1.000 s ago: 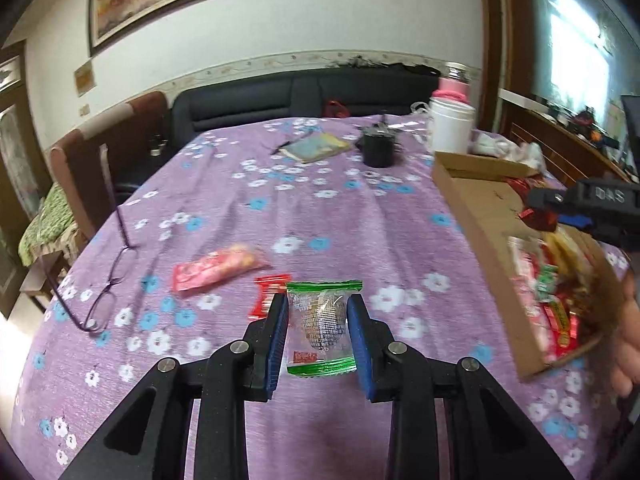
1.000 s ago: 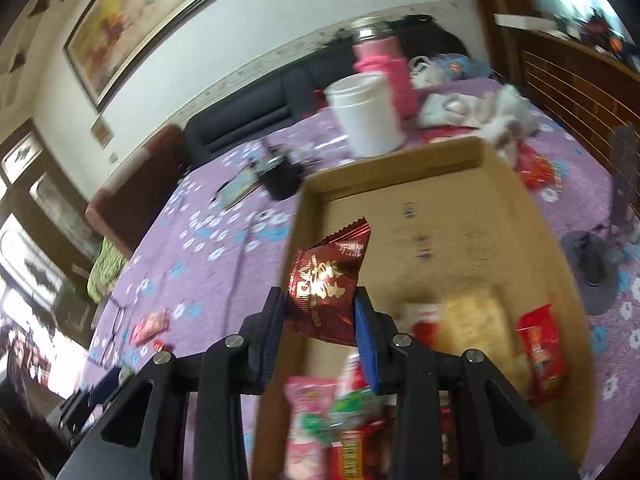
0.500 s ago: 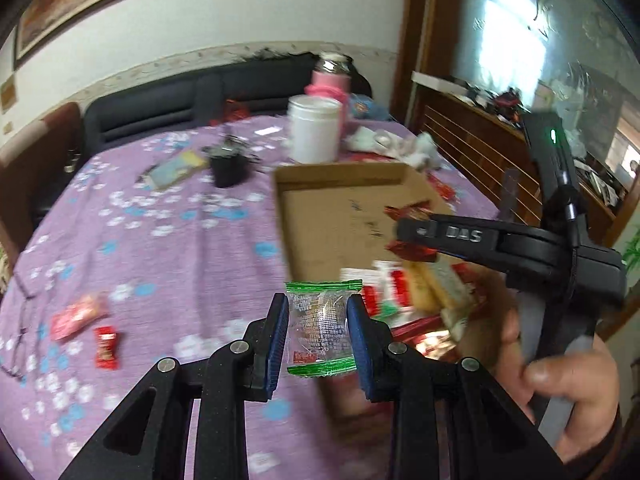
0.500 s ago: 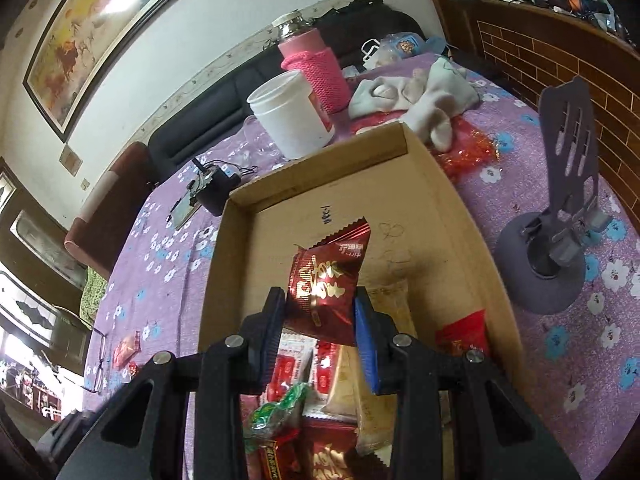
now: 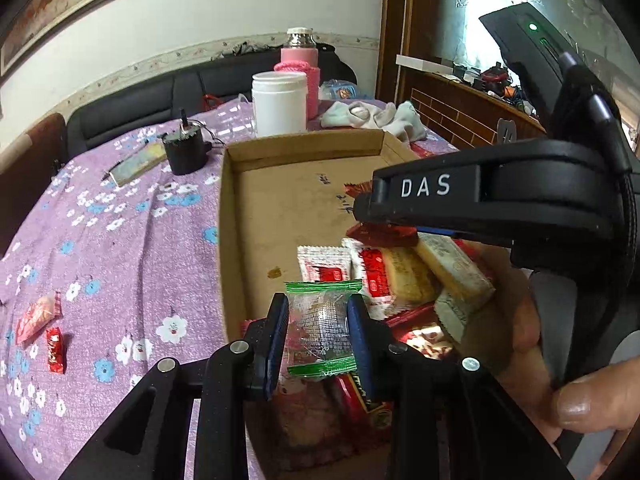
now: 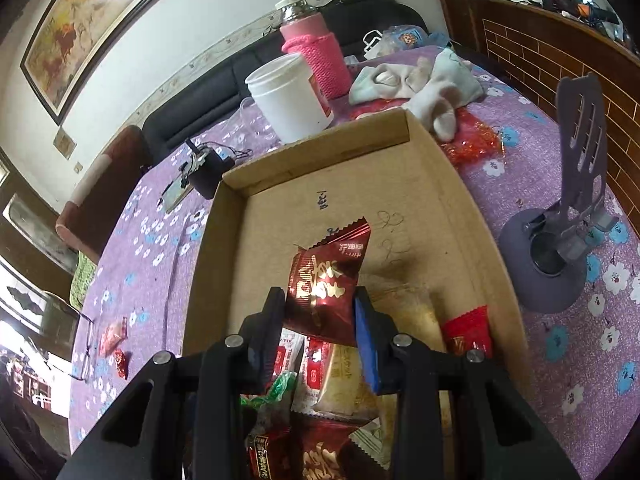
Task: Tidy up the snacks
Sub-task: 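Lower both candies into the tray and open both grippers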
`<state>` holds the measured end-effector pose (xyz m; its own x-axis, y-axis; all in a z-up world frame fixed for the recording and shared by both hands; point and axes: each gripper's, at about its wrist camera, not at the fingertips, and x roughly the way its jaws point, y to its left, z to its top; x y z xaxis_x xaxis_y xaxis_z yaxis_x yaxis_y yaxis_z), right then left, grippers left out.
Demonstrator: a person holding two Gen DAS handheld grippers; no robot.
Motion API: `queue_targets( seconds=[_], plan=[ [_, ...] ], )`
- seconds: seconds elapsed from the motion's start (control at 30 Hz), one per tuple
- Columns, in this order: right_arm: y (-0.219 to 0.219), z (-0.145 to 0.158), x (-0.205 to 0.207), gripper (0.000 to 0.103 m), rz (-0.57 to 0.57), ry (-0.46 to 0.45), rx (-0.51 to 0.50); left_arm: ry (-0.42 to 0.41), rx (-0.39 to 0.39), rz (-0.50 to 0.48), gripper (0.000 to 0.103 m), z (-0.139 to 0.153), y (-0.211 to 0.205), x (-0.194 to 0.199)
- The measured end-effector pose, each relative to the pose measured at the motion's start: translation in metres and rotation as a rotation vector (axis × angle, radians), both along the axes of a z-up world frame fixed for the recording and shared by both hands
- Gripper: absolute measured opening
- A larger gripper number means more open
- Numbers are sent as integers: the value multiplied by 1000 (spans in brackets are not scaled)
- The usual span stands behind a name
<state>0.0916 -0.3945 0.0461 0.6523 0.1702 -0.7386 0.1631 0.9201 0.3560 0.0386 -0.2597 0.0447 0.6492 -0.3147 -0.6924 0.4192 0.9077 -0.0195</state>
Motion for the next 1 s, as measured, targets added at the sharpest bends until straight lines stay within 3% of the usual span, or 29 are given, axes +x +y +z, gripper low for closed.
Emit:
queue_targets(
  seconds=[0.33, 1.0],
  plan=[
    [13, -5, 4, 33, 25, 14, -50, -123, 83, -7, 32, -5, -8, -20],
    [18, -5, 5, 33, 36, 11, -88, -121, 82, -3, 32, -6, -5, -19]
  ],
)
